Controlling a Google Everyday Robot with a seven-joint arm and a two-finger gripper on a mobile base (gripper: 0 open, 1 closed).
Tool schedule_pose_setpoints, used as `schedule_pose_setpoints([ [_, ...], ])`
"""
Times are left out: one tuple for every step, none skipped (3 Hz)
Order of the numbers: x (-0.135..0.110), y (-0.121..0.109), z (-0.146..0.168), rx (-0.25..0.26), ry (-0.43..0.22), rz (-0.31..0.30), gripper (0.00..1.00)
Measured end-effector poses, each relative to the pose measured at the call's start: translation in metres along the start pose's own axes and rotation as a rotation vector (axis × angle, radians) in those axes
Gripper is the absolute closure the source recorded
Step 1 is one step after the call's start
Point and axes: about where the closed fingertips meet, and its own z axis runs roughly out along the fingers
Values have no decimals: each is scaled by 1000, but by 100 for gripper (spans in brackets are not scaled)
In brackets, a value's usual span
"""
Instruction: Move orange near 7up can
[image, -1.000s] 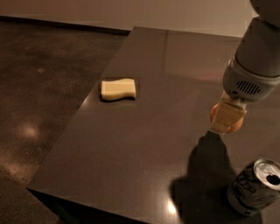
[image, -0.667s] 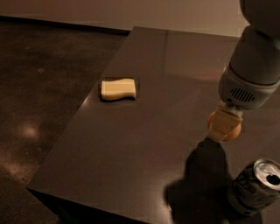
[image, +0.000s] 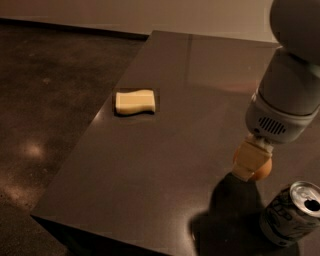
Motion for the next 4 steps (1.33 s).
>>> schedule_pose_setpoints([
  [2,18,11,-37,-12,18,99],
  [3,28,22,-47,-16,16,80],
  [5,30,30,-42,-4,13,56],
  [6,30,33,-40,5,8,33],
])
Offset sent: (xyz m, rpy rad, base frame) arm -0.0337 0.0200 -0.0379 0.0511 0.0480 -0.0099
